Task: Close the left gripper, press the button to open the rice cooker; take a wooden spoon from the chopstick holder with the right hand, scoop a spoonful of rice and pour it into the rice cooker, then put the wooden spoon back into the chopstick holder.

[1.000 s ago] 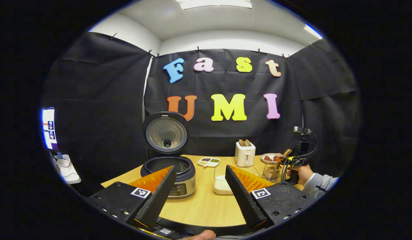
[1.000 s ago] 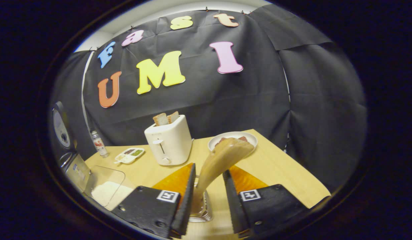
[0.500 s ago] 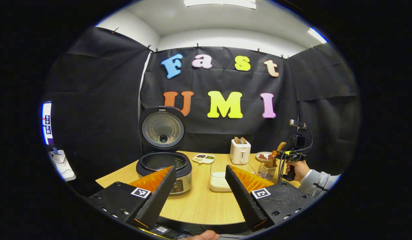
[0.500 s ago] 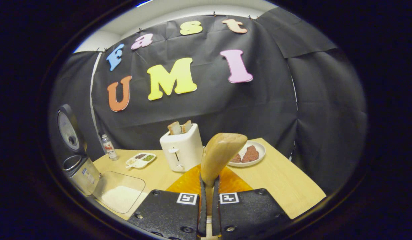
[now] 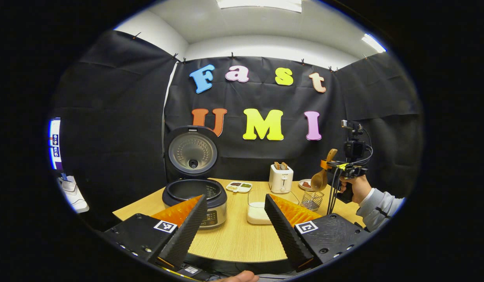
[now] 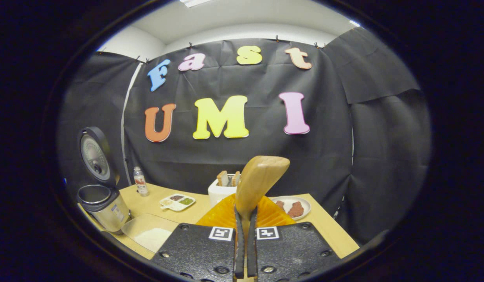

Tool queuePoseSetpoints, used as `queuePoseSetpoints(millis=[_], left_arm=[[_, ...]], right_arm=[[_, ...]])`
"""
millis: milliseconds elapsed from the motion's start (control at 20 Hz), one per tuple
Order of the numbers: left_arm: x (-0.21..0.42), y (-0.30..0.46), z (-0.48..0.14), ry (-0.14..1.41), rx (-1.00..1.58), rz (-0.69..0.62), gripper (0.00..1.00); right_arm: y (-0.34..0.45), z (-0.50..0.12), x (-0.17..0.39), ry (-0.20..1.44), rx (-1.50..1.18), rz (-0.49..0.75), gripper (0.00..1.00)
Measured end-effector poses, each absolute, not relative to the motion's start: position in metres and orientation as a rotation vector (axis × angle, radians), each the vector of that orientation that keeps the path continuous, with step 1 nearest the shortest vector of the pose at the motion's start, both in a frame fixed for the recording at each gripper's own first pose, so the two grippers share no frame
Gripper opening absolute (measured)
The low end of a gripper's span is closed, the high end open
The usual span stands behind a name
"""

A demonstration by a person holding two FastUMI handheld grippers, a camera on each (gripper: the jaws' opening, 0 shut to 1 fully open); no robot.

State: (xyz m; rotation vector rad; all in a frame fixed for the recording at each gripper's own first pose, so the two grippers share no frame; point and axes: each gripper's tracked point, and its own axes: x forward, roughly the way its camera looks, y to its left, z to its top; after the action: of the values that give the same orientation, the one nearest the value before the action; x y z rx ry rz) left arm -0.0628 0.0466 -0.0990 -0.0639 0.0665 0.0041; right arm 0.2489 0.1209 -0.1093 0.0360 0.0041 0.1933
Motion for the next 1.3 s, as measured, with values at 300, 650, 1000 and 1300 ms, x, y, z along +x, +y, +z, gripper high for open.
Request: queuePoseSetpoints(millis=[300,650,1000,1300], left_arm=[[-0.073,0.065,-0.104,0.075,-0.079,0.025,0.95],[-0.075,0.082,-0.114,0.082,-0.079,0.047,0.94],[-0.073,0.083,-0.127,0.110,-0.074,0.028,0.94],[-0.063,0.077,-0.138,0.127,-0.076,-0.001,0.94]], right_arm=[[0.203,-0.100,0.231,0.018,0.041,0.306,0.08],[0.278,-0.149,0.237,0.100,-0.006,0.377,0.08],[0.283,-0.225,0.262,0.242,0.066,0.300,0.08],[0.304,-0.256,0.251,0.324,0.180,0.312,0.08]])
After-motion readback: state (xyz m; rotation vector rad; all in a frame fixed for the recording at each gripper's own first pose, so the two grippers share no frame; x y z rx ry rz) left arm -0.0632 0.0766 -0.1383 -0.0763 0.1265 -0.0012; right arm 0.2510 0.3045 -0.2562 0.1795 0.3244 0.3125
